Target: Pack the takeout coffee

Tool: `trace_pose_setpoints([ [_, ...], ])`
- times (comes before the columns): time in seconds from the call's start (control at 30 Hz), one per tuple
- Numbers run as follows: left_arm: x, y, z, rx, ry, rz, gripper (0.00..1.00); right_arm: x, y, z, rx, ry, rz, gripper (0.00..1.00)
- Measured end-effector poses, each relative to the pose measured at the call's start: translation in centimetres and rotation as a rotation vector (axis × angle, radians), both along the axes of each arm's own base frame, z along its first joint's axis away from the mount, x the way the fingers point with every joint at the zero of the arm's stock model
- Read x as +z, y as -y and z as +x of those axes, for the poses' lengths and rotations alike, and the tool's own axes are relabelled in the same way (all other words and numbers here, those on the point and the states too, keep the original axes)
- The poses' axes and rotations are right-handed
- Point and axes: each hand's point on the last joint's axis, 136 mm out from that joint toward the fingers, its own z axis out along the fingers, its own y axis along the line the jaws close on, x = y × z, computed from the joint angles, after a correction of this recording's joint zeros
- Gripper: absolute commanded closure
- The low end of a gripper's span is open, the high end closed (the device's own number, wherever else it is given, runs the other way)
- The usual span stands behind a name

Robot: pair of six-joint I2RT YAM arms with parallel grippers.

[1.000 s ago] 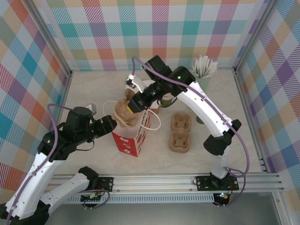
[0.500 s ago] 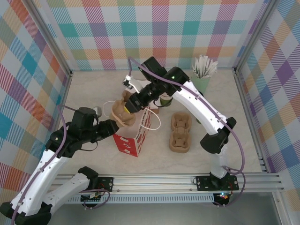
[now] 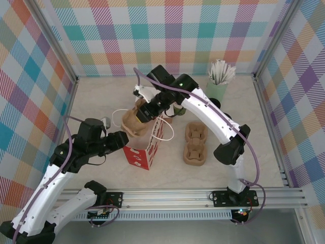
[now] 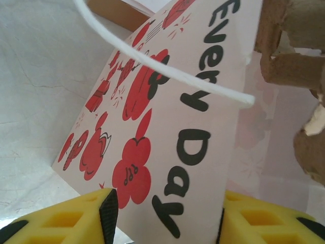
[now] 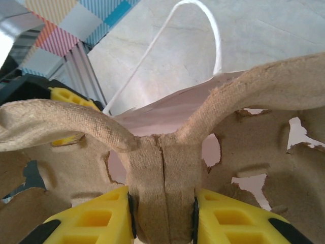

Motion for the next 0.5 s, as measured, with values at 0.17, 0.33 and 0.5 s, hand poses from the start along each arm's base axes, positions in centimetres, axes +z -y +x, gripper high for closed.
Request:
trace_pose_setpoints([
  [0.17, -0.4, 0.0, -0.3, -0.002, -0.005, -0.011, 0.53, -0.8, 0.3, 0.5, -0.011, 0.024, -0.034, 0.7],
  [0.33, -0.3, 0.4, -0.2, -0.005, -0.001, -0.033, 0.53, -1.3, 0.5, 0.8, -0.018, 0.051, -0.06, 0.71],
  [0.5, -0.1, 0.6, 0.0, -0.009, 0.006, -0.047, 0.53, -2.1, 0.9, 1.2, -0.035, 0.062, -0.095, 0.71],
])
